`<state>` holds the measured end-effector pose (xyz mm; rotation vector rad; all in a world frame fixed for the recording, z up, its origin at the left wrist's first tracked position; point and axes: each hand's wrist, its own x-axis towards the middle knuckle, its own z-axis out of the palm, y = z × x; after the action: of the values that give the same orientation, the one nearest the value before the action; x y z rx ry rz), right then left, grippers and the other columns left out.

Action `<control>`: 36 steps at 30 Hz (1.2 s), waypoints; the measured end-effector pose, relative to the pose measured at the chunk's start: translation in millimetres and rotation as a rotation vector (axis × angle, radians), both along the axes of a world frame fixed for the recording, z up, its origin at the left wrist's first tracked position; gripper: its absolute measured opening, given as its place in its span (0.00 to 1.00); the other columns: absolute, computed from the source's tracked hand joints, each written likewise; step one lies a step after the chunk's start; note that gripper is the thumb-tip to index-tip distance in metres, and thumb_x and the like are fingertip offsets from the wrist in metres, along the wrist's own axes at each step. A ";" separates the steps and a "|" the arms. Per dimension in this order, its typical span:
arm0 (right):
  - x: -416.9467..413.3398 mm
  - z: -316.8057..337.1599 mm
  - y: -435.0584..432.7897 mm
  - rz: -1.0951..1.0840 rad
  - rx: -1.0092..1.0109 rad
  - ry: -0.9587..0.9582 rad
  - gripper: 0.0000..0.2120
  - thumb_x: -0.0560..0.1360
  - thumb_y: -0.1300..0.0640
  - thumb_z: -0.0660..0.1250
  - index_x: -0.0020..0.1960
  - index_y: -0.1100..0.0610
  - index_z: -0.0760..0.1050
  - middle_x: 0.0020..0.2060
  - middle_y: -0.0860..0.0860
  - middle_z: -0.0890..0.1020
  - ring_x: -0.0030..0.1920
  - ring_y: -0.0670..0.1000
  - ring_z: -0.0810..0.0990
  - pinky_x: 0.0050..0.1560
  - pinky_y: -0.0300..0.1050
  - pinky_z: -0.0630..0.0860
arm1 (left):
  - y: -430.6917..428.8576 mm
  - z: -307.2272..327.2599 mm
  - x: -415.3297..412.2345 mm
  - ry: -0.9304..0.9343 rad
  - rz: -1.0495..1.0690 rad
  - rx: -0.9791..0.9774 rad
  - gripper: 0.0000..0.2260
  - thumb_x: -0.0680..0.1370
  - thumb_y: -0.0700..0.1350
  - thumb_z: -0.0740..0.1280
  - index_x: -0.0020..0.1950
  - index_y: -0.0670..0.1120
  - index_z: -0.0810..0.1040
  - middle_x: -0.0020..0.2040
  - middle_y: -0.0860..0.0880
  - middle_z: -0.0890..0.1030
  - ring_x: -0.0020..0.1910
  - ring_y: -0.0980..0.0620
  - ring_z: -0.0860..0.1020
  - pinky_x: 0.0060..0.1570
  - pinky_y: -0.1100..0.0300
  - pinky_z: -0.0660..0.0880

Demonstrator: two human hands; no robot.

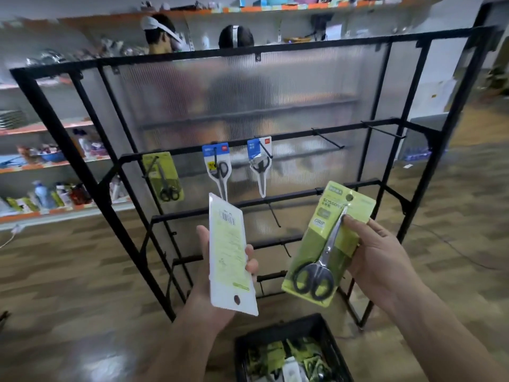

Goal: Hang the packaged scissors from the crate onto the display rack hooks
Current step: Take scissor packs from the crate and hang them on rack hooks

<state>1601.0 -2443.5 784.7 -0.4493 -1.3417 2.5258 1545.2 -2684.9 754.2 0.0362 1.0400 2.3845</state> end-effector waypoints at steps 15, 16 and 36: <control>-36.9 -14.5 74.5 0.186 0.017 -0.058 0.13 0.80 0.59 0.66 0.63 0.60 0.80 0.55 0.60 0.86 0.55 0.61 0.86 0.53 0.57 0.81 | 85.1 28.5 -12.8 0.096 0.392 -0.534 0.07 0.81 0.42 0.69 0.56 0.41 0.81 0.44 0.40 0.87 0.37 0.46 0.85 0.33 0.56 0.81; -40.3 -16.7 80.9 0.189 0.014 -0.063 0.13 0.79 0.59 0.67 0.62 0.60 0.80 0.55 0.61 0.86 0.54 0.61 0.86 0.54 0.58 0.80 | 92.0 28.0 -15.8 0.086 0.408 -0.540 0.05 0.80 0.41 0.69 0.54 0.43 0.82 0.43 0.42 0.87 0.37 0.46 0.85 0.33 0.56 0.81; -85.8 -67.4 159.8 0.389 -0.048 -0.298 0.13 0.82 0.54 0.65 0.60 0.60 0.81 0.53 0.61 0.86 0.47 0.61 0.87 0.46 0.57 0.84 | 102.9 -17.1 -47.5 -0.038 0.612 -0.631 0.08 0.83 0.43 0.64 0.59 0.45 0.80 0.44 0.48 0.85 0.40 0.51 0.79 0.43 0.54 0.73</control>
<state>1515.1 -2283.7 717.2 -0.6511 -1.6110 2.8993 1497.7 -2581.9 737.1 -0.6308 1.9504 2.4044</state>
